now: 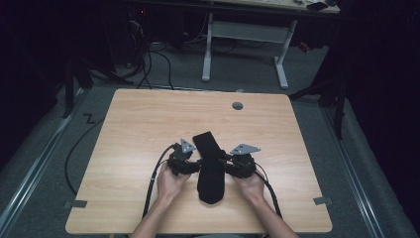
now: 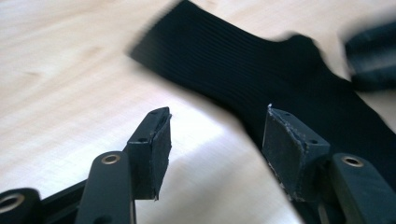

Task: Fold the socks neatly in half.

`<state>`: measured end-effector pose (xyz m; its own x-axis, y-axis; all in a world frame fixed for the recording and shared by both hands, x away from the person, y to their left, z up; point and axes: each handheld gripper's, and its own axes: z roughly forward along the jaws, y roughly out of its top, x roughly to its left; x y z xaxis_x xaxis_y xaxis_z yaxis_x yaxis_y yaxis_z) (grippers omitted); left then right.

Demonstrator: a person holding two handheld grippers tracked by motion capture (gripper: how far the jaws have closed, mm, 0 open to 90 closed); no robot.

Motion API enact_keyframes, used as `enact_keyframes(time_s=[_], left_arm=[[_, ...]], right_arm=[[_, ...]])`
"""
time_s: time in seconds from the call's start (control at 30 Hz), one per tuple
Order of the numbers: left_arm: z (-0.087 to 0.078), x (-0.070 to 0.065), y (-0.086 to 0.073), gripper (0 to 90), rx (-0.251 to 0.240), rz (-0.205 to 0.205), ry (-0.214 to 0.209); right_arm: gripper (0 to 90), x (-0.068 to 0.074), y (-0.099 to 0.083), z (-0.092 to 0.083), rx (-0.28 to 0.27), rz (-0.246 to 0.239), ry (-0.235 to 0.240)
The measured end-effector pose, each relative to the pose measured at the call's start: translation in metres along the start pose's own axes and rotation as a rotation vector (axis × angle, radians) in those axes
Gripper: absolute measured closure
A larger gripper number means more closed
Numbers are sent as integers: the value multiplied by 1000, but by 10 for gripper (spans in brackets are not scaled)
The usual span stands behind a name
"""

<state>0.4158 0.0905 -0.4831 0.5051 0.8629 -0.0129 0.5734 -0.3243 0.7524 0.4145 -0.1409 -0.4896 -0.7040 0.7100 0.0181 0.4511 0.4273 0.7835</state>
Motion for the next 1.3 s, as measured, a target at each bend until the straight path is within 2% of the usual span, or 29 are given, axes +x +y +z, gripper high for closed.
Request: enact_keyframes(time_s=[0.03,0.13,0.17,0.23,0.27,0.33,0.4,0.47,0.53,0.63,0.67,0.73,0.77,0.87,0.97,1.07,1.13,1.23,1.3], left_arm=[[1,4,3,415,-6,-8,16],[6,9,11,413,-17,-32,42],[7,10,13,412,-27,-40,46],[12,11,18,406,-8,-42,47],[14,11,20,405,-3,-40,44],[16,13,21,423,-29,-57,37],[20,14,25,431,-6,-74,23],[26,12,30,426,8,-49,27],[29,12,36,427,10,-49,21],[34,13,44,429,-9,-74,3],[38,13,45,428,-5,-85,-13],[45,10,47,428,18,-66,-11],[48,10,48,428,26,-69,-15],[55,10,48,439,22,-100,-28],[63,9,44,462,66,-91,-25],[65,8,43,491,66,-80,-26],[65,7,43,509,69,-54,-15],[64,6,44,544,80,-45,-18],[63,6,46,648,103,-31,-51]], right_arm=[[635,4,-1,3,11,-13,8],[626,7,-6,10,51,1,47],[625,7,-8,12,60,1,49],[632,8,-13,9,45,-20,37],[632,9,-14,8,45,-30,35],[633,13,-17,5,48,-62,20],[639,15,-19,2,48,-80,11],[652,17,-22,-1,47,-79,16],[661,18,-25,-3,41,-96,24],[664,18,-28,-7,46,-97,33],[664,18,-28,-8,46,-100,33],[664,18,-29,-10,54,-106,39],[663,18,-30,-11,59,-107,43],[663,17,-32,-13,57,-103,50],[662,16,-33,-14,51,-92,53],[662,17,-33,-14,50,-85,53],[662,16,-33,-14,49,-82,56],[662,16,-33,-14,50,-82,57],[663,15,-33,-14,50,-76,61]])
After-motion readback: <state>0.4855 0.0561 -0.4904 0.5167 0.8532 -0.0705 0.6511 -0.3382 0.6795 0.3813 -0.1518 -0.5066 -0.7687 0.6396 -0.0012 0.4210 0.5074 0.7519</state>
